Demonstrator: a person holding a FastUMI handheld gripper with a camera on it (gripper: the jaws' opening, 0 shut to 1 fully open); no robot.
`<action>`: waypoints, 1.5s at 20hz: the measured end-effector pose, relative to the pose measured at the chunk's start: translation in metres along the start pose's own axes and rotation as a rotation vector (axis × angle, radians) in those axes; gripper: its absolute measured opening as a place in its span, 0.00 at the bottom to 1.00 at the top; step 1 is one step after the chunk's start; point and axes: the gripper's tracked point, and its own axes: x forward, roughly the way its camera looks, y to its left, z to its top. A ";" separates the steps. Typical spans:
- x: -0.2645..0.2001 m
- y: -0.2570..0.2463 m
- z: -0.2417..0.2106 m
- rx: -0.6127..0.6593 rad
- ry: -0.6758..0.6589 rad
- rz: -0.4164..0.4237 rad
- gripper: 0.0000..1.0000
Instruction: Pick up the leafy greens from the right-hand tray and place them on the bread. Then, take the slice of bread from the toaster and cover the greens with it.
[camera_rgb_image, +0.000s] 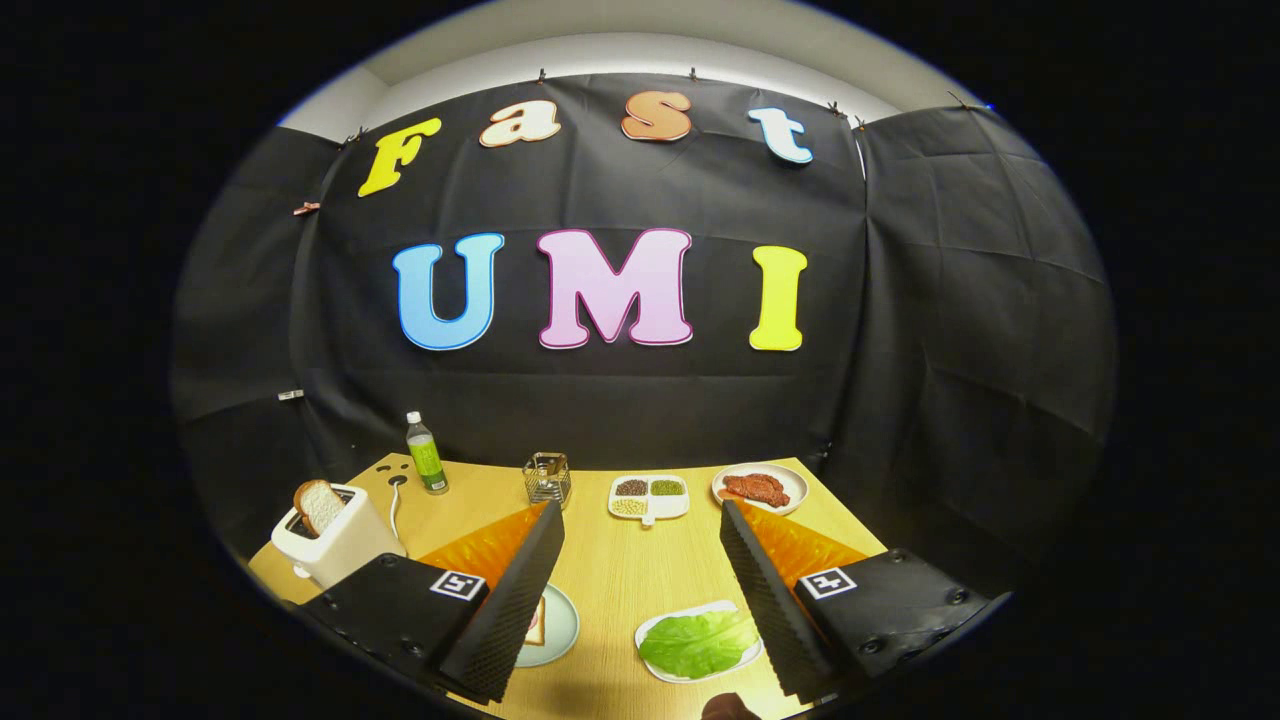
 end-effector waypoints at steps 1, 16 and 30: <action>0.000 0.000 -0.001 0.002 0.001 0.003 0.98; 0.012 -0.010 -0.029 0.009 0.084 0.022 0.98; 0.035 -0.050 -0.184 -0.033 0.457 0.069 0.98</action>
